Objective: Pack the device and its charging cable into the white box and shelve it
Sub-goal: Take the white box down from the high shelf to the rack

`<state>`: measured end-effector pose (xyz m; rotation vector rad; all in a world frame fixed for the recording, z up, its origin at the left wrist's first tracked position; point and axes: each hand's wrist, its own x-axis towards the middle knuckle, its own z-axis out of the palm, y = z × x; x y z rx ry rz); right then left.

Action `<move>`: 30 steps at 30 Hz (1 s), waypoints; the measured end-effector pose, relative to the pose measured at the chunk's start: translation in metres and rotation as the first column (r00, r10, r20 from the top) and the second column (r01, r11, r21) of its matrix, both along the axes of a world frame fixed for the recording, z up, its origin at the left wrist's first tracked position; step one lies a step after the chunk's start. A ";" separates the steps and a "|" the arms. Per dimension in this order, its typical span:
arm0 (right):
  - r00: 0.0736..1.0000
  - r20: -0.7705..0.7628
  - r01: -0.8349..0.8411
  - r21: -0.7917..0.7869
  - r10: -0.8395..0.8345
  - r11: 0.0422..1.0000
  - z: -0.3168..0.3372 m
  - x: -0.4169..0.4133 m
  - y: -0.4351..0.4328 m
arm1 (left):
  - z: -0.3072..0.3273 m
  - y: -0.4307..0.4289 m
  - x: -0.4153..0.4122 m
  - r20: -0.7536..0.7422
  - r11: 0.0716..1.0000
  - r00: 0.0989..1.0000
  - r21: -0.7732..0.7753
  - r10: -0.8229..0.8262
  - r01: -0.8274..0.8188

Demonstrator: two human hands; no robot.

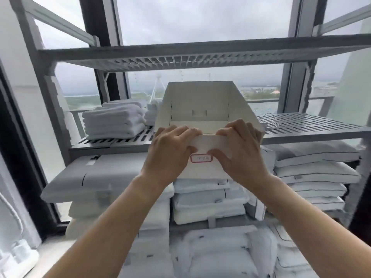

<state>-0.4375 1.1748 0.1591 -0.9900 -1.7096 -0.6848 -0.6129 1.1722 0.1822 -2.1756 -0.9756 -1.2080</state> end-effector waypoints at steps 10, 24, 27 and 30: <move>0.962 -0.004 0.269 -0.127 -0.272 0.955 -0.041 0.150 -0.030 | -0.036 0.028 0.153 -0.052 0.958 0.959 -0.083 -0.279 0.274; 0.928 0.006 0.370 -0.124 -0.372 0.921 -0.032 0.398 0.040 | -0.034 0.113 0.410 -0.015 0.946 0.946 -0.012 -0.323 0.323; 0.932 0.002 0.360 -0.115 -0.362 0.926 -0.030 0.436 0.064 | -0.031 0.136 0.446 -0.006 0.947 0.947 -0.022 -0.322 0.321; 0.938 0.000 0.343 -0.127 -0.346 0.931 -0.028 0.466 0.093 | -0.029 0.163 0.475 -0.007 0.948 0.949 -0.034 -0.317 0.316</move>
